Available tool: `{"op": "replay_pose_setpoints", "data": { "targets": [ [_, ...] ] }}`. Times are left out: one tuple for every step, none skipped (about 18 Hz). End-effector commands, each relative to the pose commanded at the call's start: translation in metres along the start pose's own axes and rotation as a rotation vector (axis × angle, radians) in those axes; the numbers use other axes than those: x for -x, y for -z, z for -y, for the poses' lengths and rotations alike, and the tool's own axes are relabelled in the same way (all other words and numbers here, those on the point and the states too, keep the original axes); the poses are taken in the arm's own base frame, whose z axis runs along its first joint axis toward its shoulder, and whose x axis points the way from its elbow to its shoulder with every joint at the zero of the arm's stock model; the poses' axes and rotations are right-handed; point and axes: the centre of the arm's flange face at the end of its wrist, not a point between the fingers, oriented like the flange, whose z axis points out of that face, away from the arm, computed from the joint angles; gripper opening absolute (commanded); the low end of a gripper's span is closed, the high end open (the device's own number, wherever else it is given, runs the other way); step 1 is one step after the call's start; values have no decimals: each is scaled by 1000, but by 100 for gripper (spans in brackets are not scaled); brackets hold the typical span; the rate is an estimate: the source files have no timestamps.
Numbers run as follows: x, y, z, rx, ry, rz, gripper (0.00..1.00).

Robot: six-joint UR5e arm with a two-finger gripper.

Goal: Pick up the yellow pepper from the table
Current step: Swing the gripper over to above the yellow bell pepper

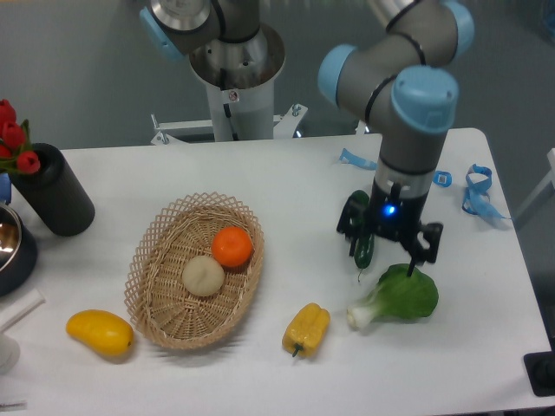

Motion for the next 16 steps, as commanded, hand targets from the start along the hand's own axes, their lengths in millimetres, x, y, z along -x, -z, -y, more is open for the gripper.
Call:
{"op": "replay_pose_setpoints", "data": {
  "targets": [
    [-3,-7,5,-2,-9,-1,100],
    [-8,-16,9,-1,-20,-8,100],
    [-11,-23,11,3,-25,-18,100],
    [-11,-26,11,7,-24,-23,100],
    [-15,-31,12,10,-28,-31,100],
    [-16,-35,12,12,-30,-35,100],
    [-17,-43,11,16,-32,-46,100],
    [-19,-46,14,16,-40,-48,100],
    [-22,-51,17,16,-47,-51,100],
    [-25,-57,19,18,-51,-57,100],
    [-27,-63,21,19,-57,-59,100],
    [-29,-68,21,21,-59,-64,100],
    [-29,-71,20,20,-61,-61,100],
    [-34,-74,23,18,-67,-64,100],
    [-38,-75,27,17,-76,-67,100],
    [-41,-78,28,19,-79,-72,100]
  ]
}}
